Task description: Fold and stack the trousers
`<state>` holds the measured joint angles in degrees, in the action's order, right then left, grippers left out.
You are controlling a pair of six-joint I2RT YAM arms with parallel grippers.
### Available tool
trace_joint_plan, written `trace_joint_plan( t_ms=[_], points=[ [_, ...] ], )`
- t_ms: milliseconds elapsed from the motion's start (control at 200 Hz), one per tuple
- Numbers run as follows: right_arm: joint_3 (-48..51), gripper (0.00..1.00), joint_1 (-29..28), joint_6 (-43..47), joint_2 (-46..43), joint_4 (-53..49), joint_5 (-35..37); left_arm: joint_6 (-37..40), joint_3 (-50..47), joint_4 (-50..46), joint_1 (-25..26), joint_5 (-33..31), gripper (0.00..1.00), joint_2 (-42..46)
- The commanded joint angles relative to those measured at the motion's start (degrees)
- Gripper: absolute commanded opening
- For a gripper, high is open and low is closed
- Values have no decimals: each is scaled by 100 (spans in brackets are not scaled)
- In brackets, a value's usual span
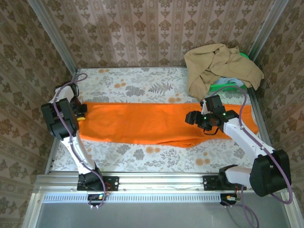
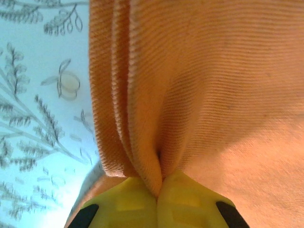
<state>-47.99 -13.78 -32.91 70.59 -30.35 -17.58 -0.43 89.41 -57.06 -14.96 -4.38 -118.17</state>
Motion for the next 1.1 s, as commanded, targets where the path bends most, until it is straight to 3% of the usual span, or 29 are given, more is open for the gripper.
trace_joint_plan(
  t_ms=[0,355,665,940,1095],
  points=[
    [-63,70,4,81,-138,-95,140,-456,-259,-507,294,-167,0,772],
    [277,70,8,45,-530,-76,202,-1080,-676,-1042,1688,92,0,2068],
    [647,70,46,91,-391,210,366,-1851,180,-1423,2759,1020,0,2219],
    [706,70,88,80,-379,288,470,-2721,327,-952,3367,2058,0,2369],
    [829,70,136,23,-326,358,657,-3294,674,-641,3979,2209,0,2255]
  ],
)
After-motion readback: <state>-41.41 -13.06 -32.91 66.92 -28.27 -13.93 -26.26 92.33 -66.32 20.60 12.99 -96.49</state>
